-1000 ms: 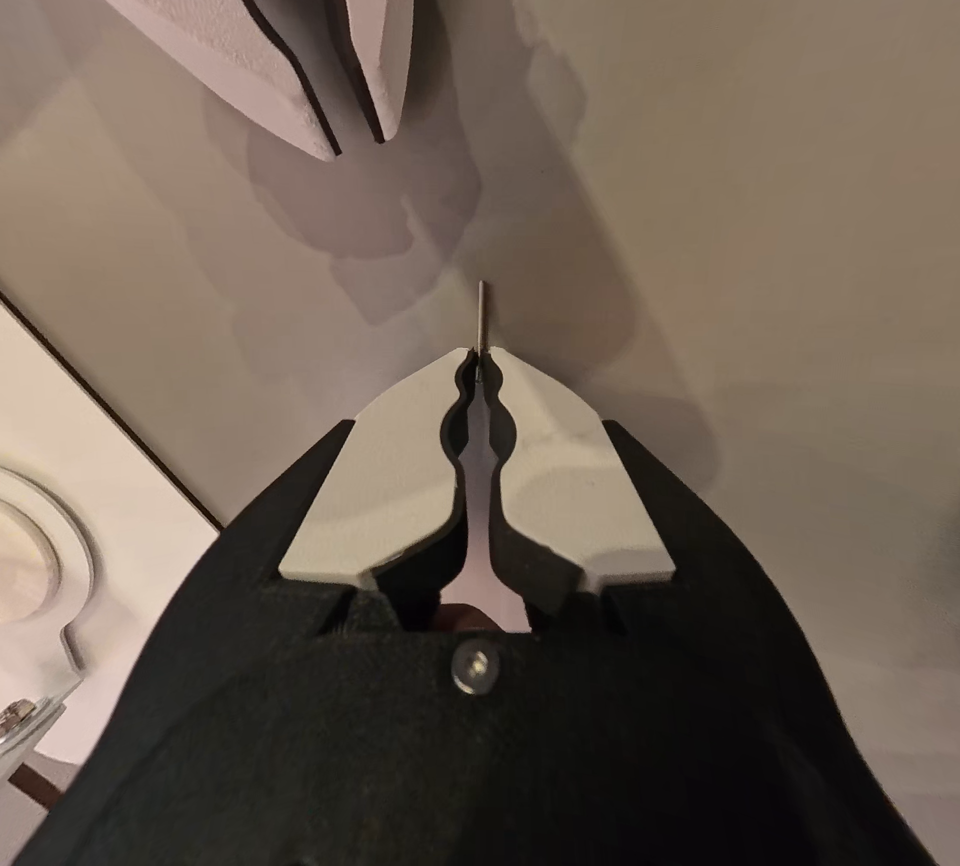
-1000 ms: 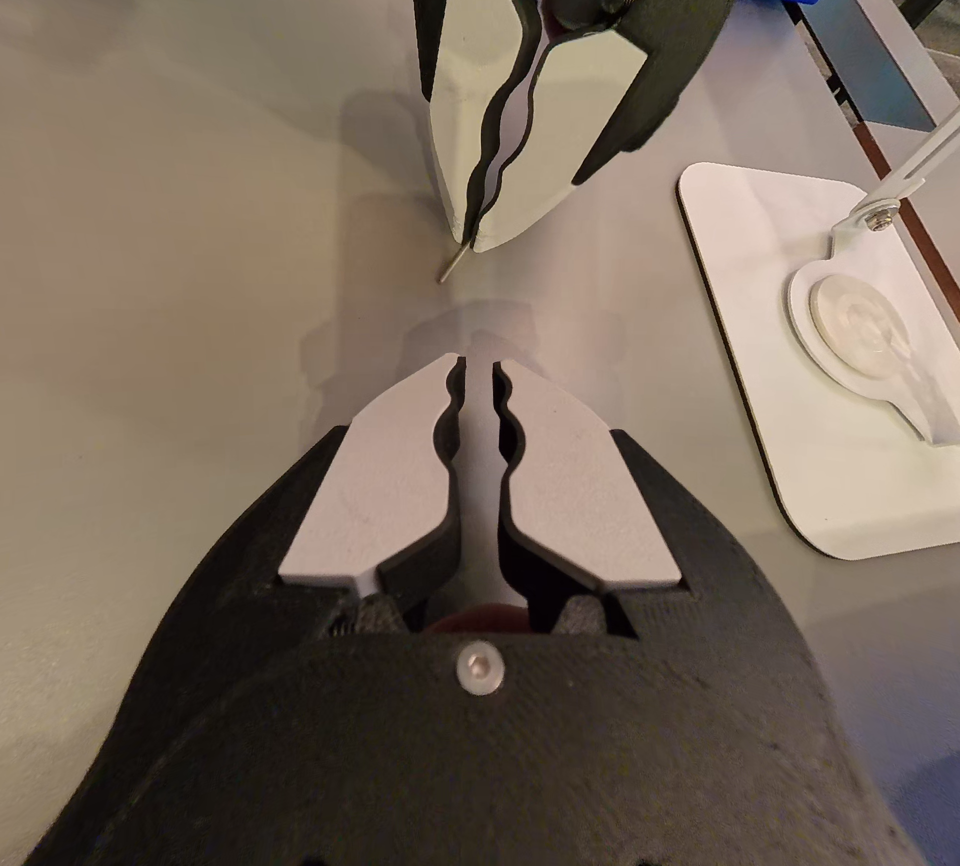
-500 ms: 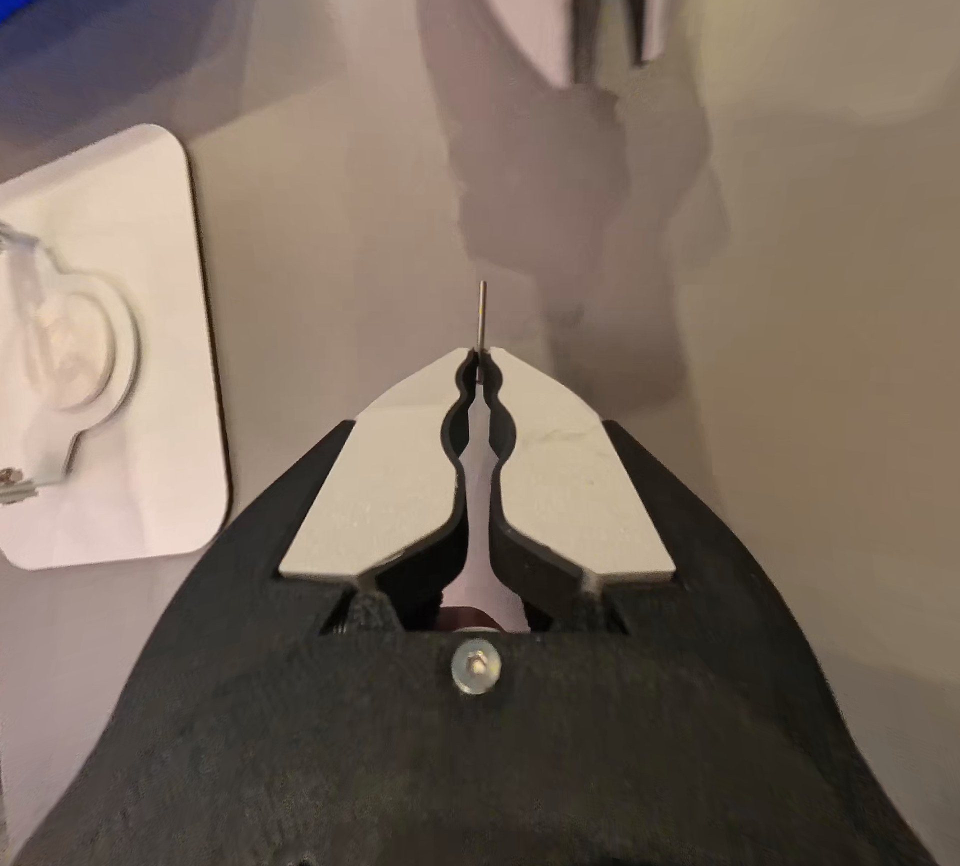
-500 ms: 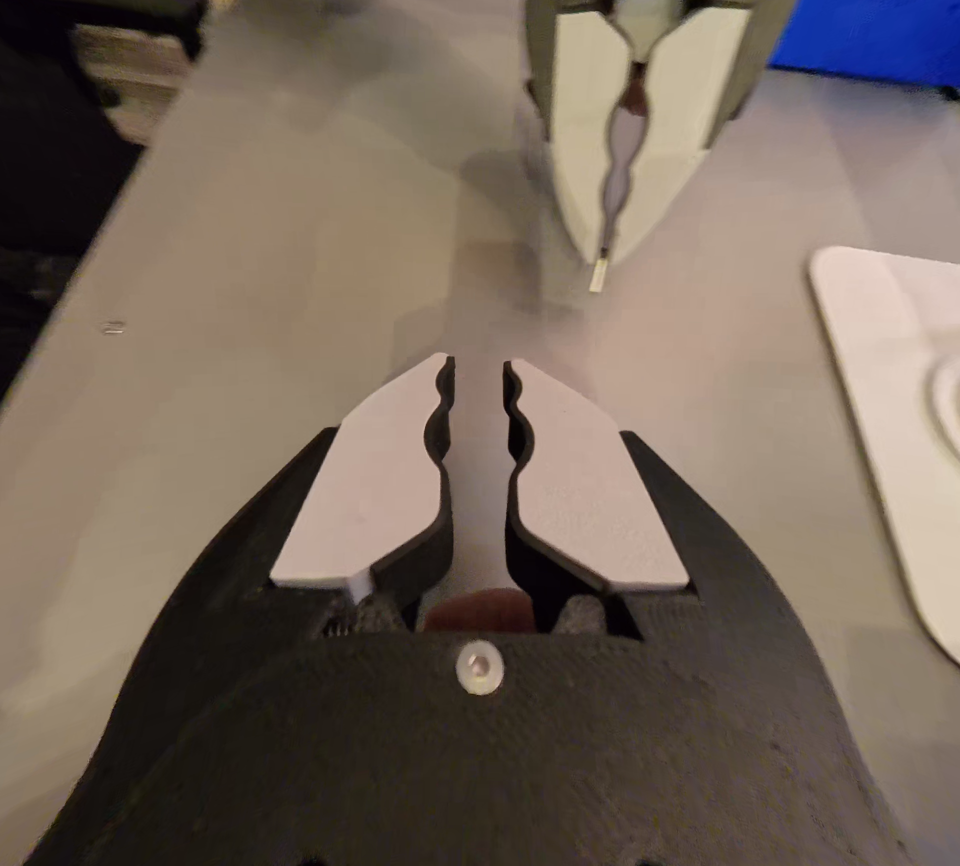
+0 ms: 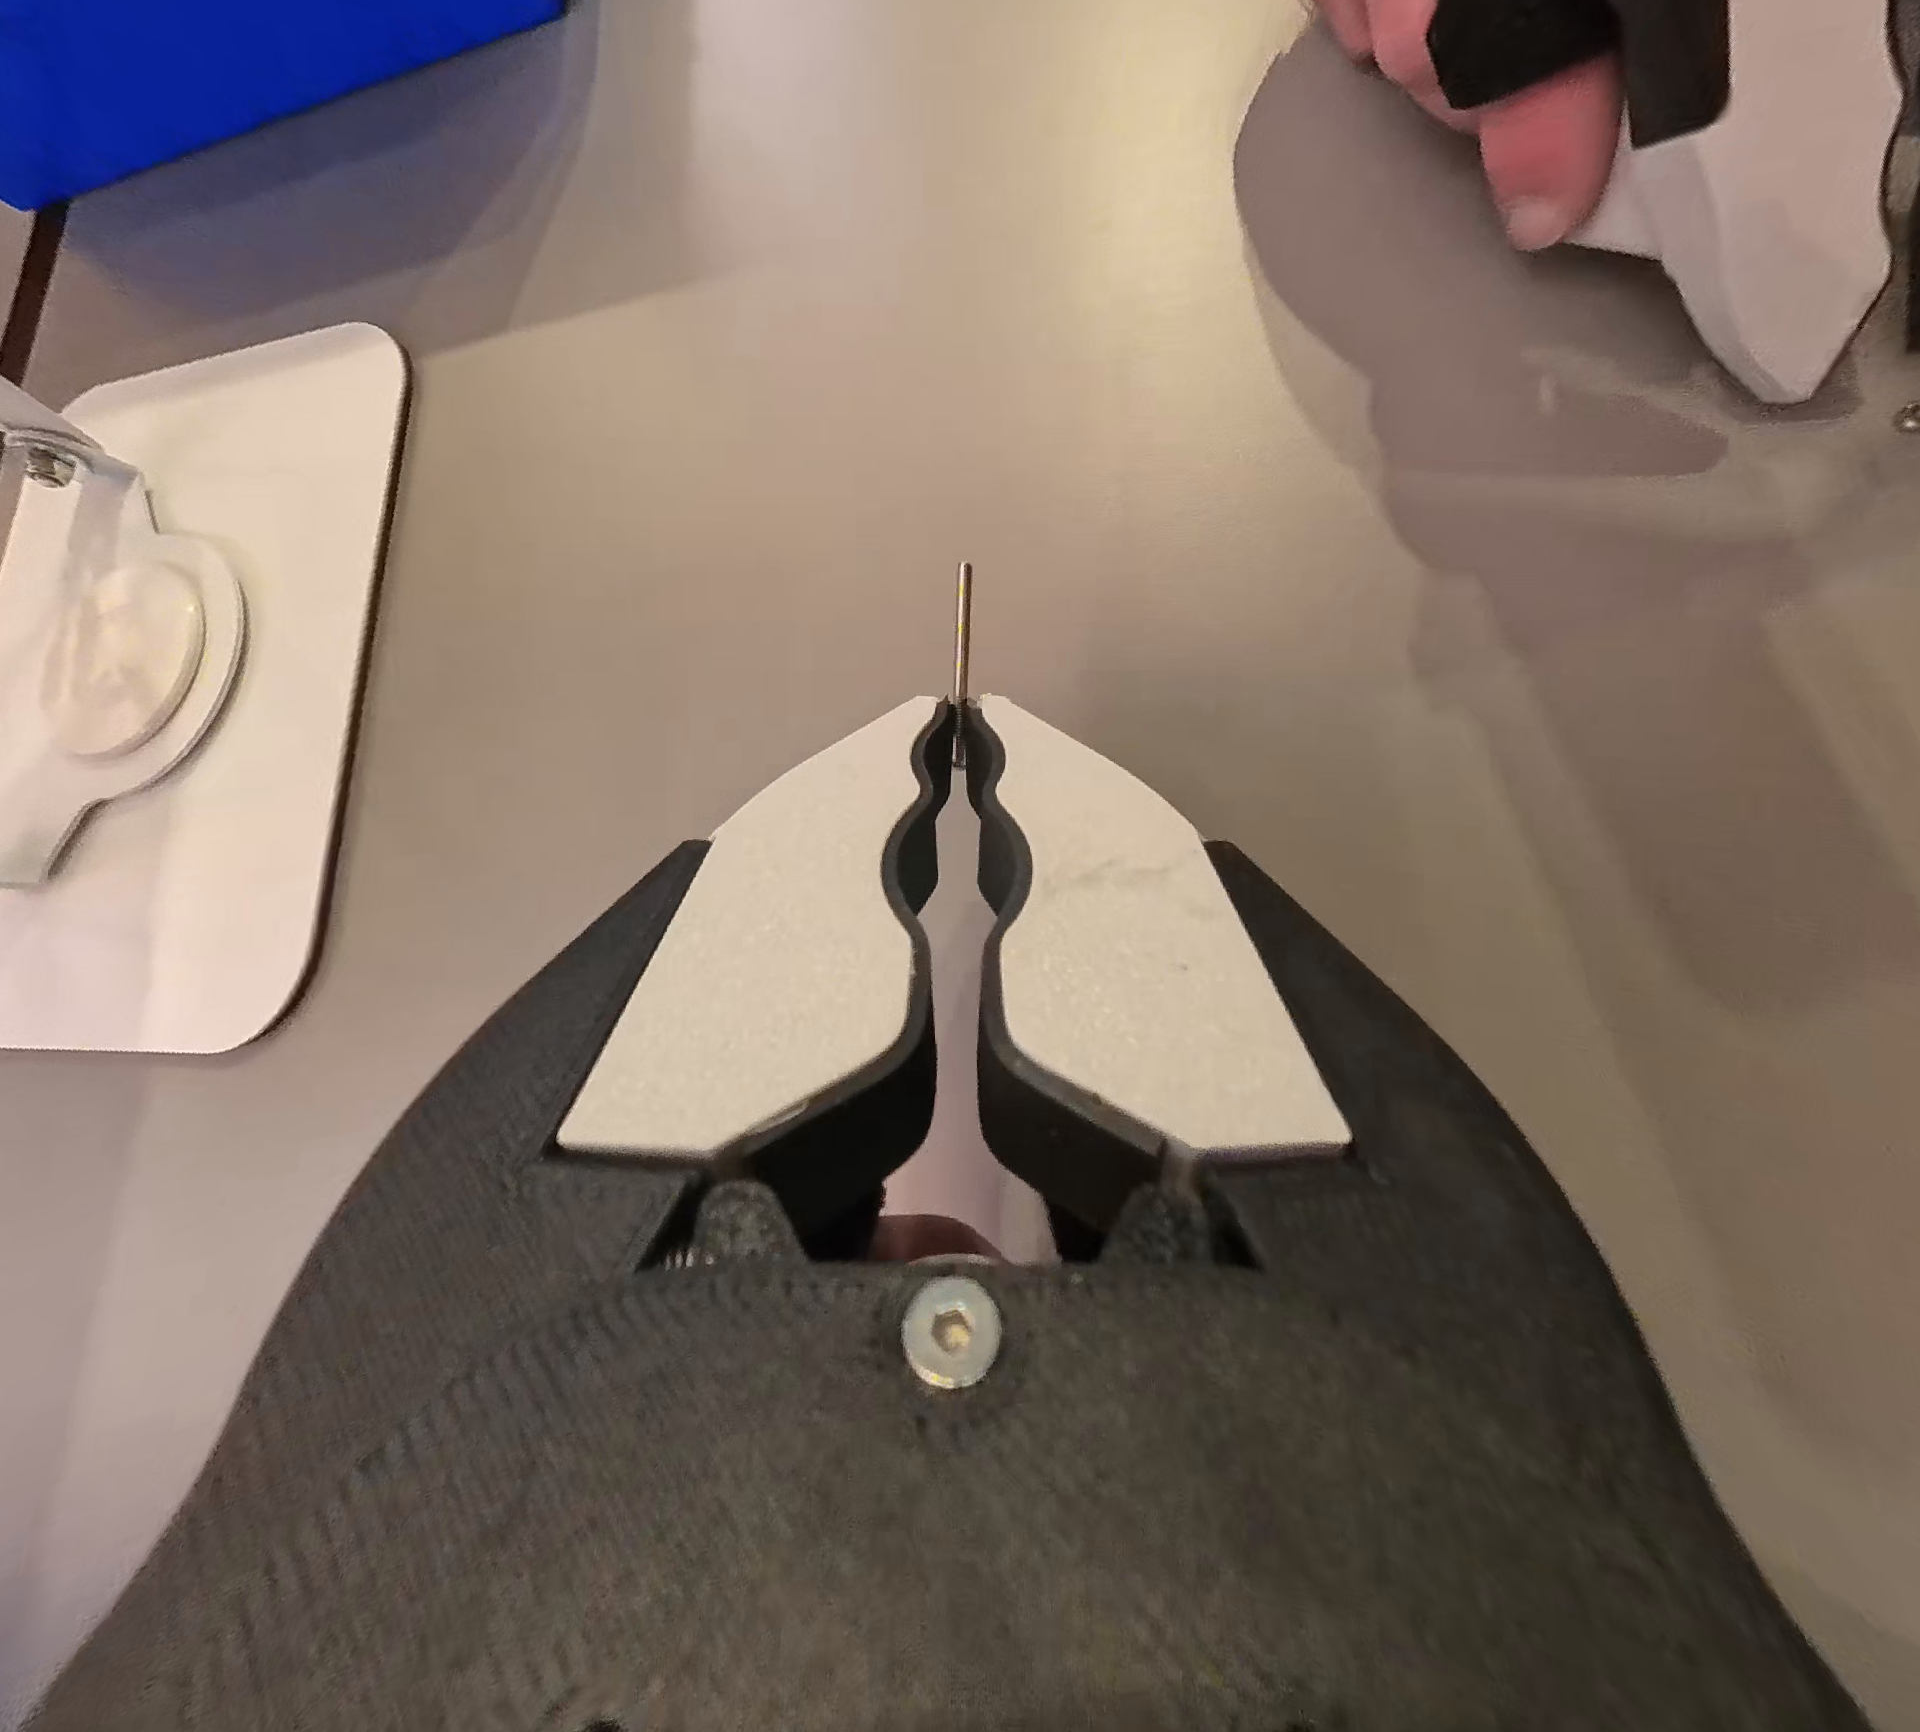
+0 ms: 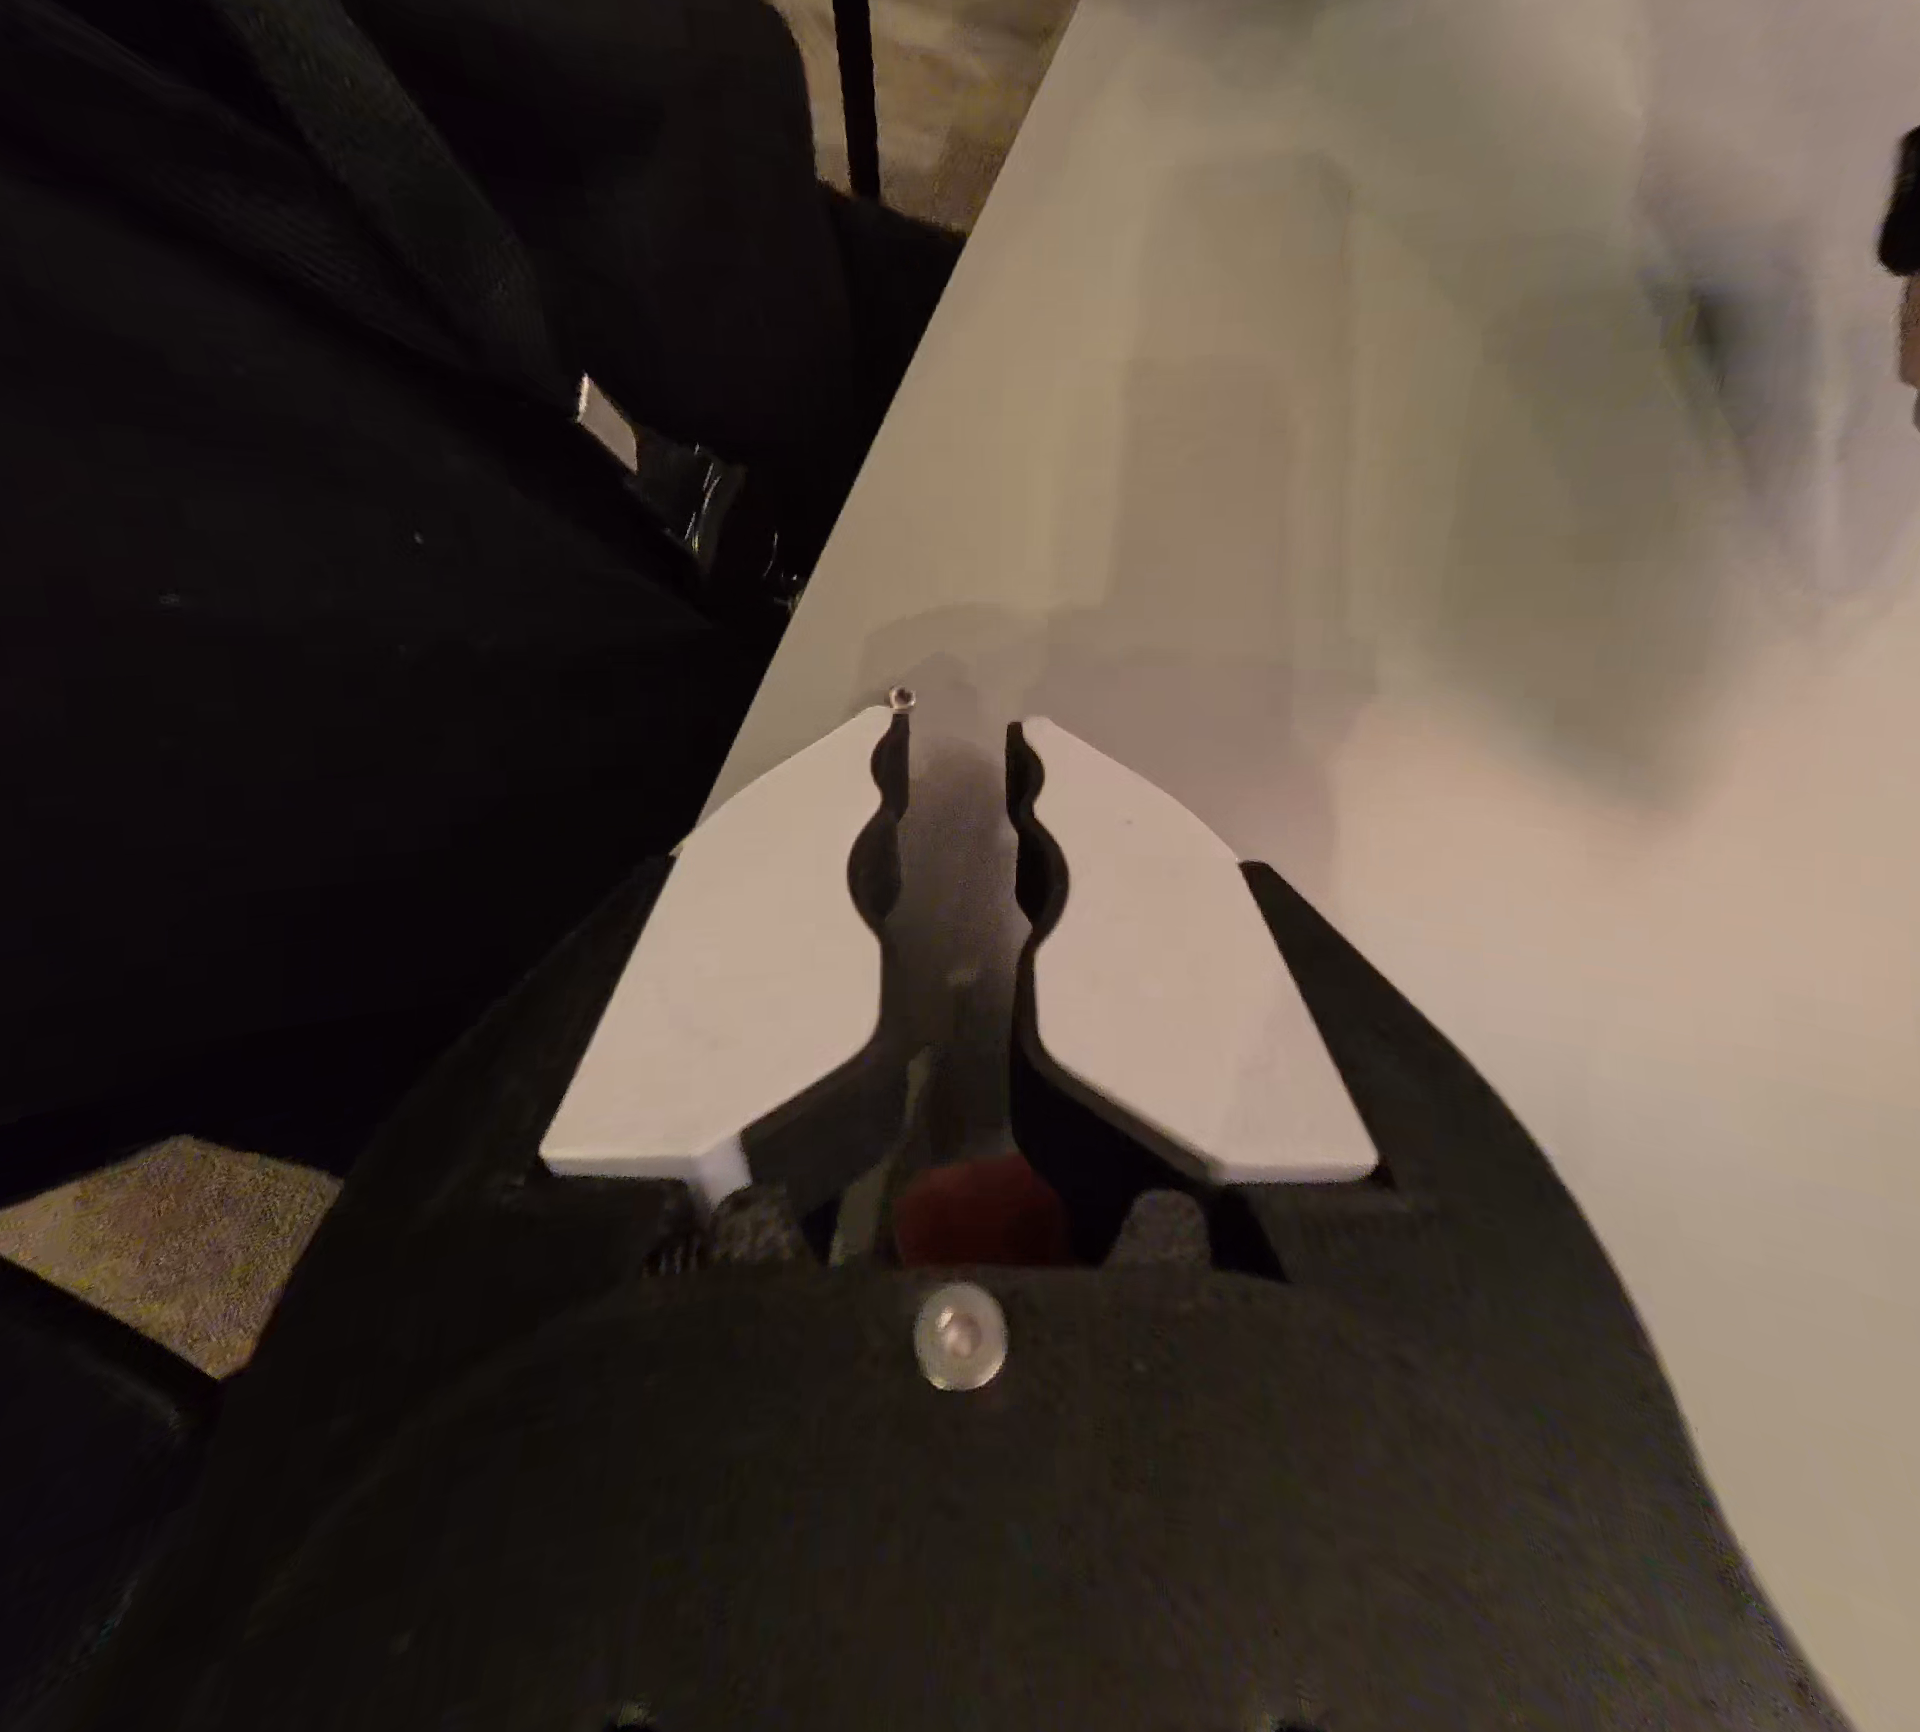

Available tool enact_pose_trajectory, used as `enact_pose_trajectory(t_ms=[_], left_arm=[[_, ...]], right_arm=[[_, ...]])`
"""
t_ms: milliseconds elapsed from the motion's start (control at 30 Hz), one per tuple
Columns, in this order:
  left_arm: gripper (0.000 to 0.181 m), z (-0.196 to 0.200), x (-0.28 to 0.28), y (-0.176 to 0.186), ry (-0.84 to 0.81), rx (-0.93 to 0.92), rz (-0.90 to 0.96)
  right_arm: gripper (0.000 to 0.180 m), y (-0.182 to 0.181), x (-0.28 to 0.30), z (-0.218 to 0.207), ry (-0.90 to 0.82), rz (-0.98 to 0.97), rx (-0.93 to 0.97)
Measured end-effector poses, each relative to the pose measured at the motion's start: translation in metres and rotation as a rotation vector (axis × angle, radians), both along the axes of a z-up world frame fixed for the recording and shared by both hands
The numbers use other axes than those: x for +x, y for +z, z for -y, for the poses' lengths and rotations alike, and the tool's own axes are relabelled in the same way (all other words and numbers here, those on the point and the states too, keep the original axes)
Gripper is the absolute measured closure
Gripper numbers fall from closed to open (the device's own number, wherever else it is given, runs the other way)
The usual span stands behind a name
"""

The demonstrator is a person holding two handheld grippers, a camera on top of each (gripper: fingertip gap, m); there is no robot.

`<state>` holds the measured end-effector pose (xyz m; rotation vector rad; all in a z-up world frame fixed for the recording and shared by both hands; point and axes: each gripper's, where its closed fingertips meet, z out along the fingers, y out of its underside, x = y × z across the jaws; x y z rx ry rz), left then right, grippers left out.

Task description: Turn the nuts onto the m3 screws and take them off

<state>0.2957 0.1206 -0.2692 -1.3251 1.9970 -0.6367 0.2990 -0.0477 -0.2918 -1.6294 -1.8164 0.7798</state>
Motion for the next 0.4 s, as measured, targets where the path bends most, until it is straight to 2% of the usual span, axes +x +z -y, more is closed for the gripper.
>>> enact_pose_trajectory(t_ms=[33, 400], left_arm=[[0.179, 0.0, 0.0, -0.001, 0.003, 0.008, -0.001], [0.179, -0.002, -0.001, 0.0, 0.008, 0.013, 0.016]], right_arm=[[0.162, -0.002, -0.001, 0.001, 0.005, 0.018, 0.012], [0.168, -0.01, -0.007, 0.012, 0.06, 0.073, 0.007]])
